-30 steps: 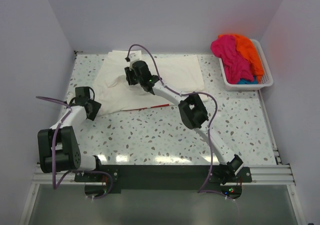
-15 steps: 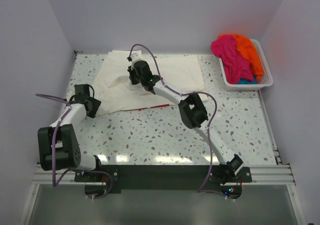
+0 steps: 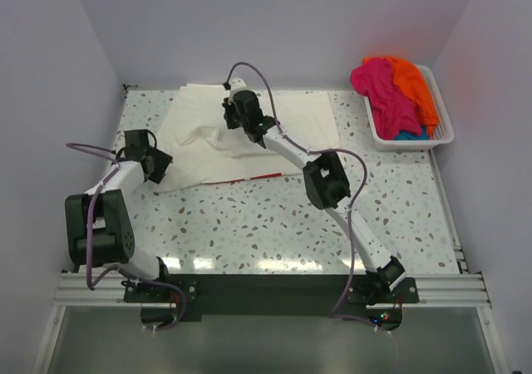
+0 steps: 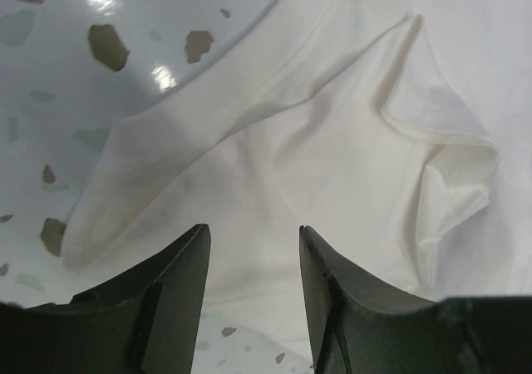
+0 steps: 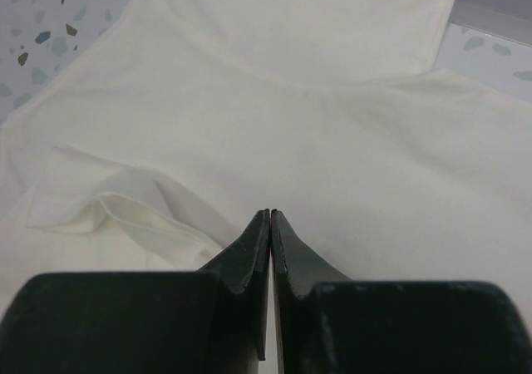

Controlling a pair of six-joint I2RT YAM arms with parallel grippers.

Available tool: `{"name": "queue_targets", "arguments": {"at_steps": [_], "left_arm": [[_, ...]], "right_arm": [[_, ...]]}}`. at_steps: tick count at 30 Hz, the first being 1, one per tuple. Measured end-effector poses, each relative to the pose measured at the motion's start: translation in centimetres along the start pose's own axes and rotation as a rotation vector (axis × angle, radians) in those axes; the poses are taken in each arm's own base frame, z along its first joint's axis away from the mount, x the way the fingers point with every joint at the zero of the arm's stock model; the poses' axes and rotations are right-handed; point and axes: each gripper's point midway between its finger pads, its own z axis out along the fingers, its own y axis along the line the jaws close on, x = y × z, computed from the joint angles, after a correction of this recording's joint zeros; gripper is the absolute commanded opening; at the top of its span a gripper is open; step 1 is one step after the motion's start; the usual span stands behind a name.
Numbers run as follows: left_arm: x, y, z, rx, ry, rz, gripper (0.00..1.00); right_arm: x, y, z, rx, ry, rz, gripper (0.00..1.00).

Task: Fold and stack the t-shirts
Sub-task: Fold the tshirt

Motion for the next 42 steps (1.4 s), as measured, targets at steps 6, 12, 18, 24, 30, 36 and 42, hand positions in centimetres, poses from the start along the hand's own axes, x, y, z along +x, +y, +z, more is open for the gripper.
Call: {"name": "queue_targets", "arguments": {"at_steps": [6, 12, 18, 24, 30, 36, 42], "left_arm": [[-1.3, -5.0, 1.7, 0.062, -0.001, 0.044, 0.54], [-1.6, -8.9, 4.4, 0.090, 0.006, 0.070, 0.53], [-0.9, -8.8, 7.2, 0.051, 0.033, 0.074, 0.50], [-1.2, -10.1, 8.9, 0.053, 0.037, 0.077, 0.45], [-1.4, -11.5, 10.3, 0.067, 0.040, 0.069, 0.26], [-1.5, -12.6, 11.6, 0.083, 0.054, 0.063, 0.05], [-2.2, -14.5, 11.5, 0.131, 0.045, 0.044, 0.00]], "right_arm": [[-0.4, -1.7, 0.1, 0.022, -0.009, 0.015, 0.23], [1.7, -2.9, -0.8, 0.043, 0.054, 0.034, 0.38], [0.6, -2.1, -2.9, 0.018, 0.071, 0.067, 0.43], [-1.4, -0.7, -4.7, -0.038, 0.051, 0.106, 0.43], [0.1, -0.1, -5.0, -0.078, 0.091, 0.133, 0.43], [0.9, 0.8, -5.2, -0.122, 0.122, 0.156, 0.43], [0.8, 1.2, -5.2, -0.147, 0.127, 0.160, 0.44]]}}
